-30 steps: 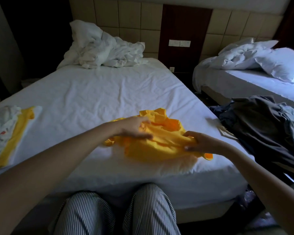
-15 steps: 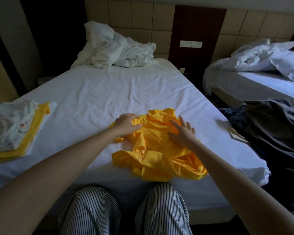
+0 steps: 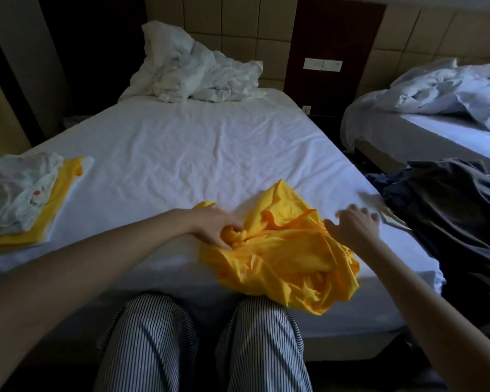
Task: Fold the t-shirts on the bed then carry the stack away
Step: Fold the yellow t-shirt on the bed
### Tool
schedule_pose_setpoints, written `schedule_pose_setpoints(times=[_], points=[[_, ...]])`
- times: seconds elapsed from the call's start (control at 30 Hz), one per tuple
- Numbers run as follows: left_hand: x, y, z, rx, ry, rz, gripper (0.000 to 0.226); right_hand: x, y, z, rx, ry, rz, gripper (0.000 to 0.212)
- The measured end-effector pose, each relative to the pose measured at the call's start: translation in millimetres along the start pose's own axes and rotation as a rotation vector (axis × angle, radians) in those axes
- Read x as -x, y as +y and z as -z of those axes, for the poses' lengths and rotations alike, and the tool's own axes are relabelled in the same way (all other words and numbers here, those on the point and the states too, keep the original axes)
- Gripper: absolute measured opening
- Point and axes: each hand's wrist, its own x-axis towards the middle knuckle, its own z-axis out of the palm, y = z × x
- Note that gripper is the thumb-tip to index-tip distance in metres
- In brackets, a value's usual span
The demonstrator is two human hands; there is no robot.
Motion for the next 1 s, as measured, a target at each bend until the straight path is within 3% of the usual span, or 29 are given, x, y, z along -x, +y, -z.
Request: schedule_pose_setpoints(times=[0.03, 0.1, 0.17, 0.27, 0.33, 0.47, 0.6, 0.7, 0.77, 0.87, 0.93, 1.0], points=[[0.9, 4.5, 0.1, 0.036, -0.002, -0.008, 0.042, -2.6, -5.4, 3.7, -0.096, 0.059, 0.073, 0.045], [-0.6, 9.8, 2.8, 0.171, 0.044, 0.039, 0.056, -9.8, -26.0, 8.2, -0.342, 0.122, 0.225, 0.043], [-5.6, 12.6, 0.5, 0.313, 0.085, 0.090, 0.067, -18.5, -54.2, 7.0, -0.501, 0.063, 0.315, 0.050], [-13.1, 14.9, -10.5, 0.358, 0.147, 0.186, 0.046, -30.3, -85.8, -13.0, -0.426, -0.183, 0.360, 0.058], [-14.4, 14.2, -14.2, 0.406, 0.137, 0.259, 0.038, -31.9, -89.8, -30.0, -0.379, -0.245, 0.342, 0.046], [-12.3, 11.4, -9.8, 0.478, 0.087, 0.205, 0.038, -21.8, -69.4, -25.5, -0.607, -0.073, 0.285, 0.022], [-10.4, 13.6, -5.1, 0.760, 0.355, 0.128, 0.025, 3.0, -31.3, -5.9, -0.771, 0.012, 0.319, 0.019], [-3.6, 17.7, 1.5, 1.038, 0.428, 0.107, 0.016, 20.3, -4.2, 3.7, -0.743, 0.074, 0.361, 0.017], [2.3, 22.0, 6.0, 1.185, 0.488, 0.081, 0.006, 24.0, 12.1, 11.7, -0.695, 0.002, 0.358, 0.011], [13.3, 24.4, 18.0, 1.373, 0.563, 0.034, 0.011, 30.5, 21.8, 32.0, -0.433, -0.447, 0.367, 0.024], [22.0, 24.6, 30.5, 1.377, 0.522, -0.031, 0.013, 36.9, 15.3, 49.8, -0.222, -0.613, 0.390, 0.031], [31.6, 28.4, 46.4, 1.236, 0.465, -0.106, 0.013, 36.3, 3.6, 64.4, -0.242, -0.440, 0.431, 0.037]])
